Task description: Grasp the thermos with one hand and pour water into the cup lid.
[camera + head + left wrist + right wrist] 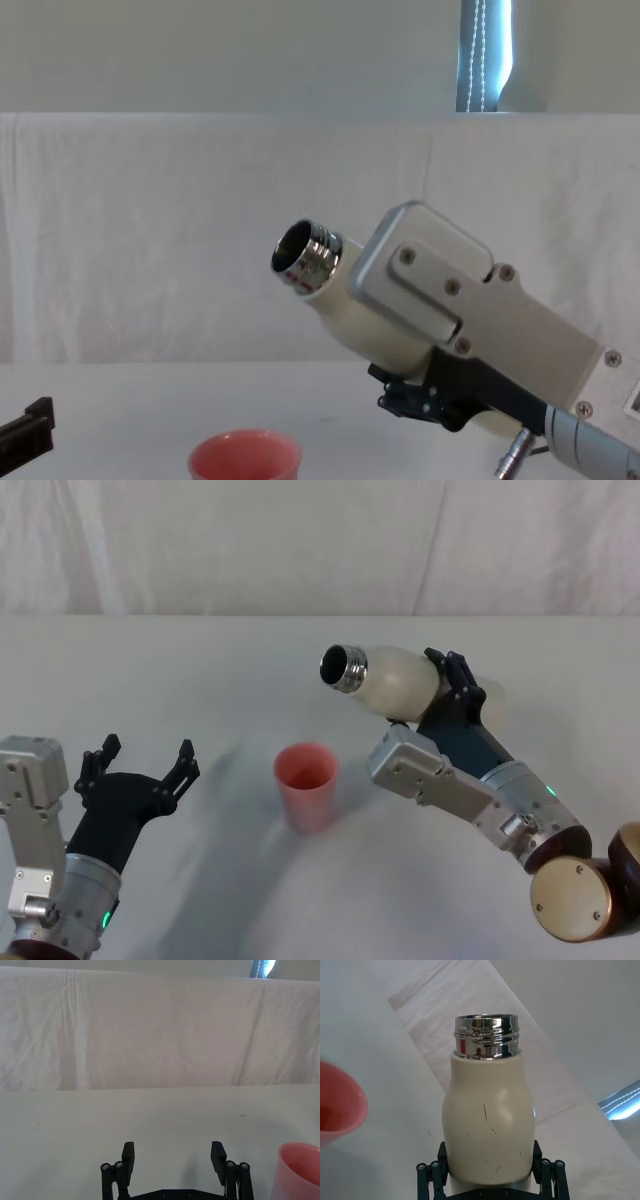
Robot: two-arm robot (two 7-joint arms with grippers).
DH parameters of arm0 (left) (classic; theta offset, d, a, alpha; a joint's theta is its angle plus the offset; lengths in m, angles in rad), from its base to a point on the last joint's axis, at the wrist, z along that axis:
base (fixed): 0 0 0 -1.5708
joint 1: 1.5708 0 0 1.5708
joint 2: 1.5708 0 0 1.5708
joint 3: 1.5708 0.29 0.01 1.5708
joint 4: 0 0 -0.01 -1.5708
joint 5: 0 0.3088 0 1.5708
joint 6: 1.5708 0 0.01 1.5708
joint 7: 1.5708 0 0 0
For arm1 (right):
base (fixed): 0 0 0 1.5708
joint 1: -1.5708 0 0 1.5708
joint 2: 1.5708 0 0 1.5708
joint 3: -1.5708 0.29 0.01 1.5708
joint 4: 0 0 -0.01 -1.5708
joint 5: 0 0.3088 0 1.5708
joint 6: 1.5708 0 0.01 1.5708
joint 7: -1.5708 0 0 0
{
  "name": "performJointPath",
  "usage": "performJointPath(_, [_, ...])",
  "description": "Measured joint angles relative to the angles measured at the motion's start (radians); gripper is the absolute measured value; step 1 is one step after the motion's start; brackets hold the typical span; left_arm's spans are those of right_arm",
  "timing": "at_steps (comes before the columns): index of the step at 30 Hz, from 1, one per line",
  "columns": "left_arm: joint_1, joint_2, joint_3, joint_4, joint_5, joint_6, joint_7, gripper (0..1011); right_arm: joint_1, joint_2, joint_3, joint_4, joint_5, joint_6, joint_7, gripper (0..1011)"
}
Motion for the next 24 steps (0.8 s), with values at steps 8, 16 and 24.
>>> performJointPath(8, [0.000,0.000,0.000,0.000,0.000,0.000,0.000,1001,0.013,0.020,-0.017,0.011,-0.062,0.002,-0.024,962])
performJointPath(16, [0.000,0.000,0.000,0.000,0.000,0.000,0.000,1001,0.027,0.046,-0.043,0.024,-0.139,0.003,-0.054,962])
performJointPath(24, [0.000,0.000,0.000,0.000,0.000,0.000,0.000,1001,0.033,0.069,-0.067,0.029,-0.210,0.009,-0.084,962])
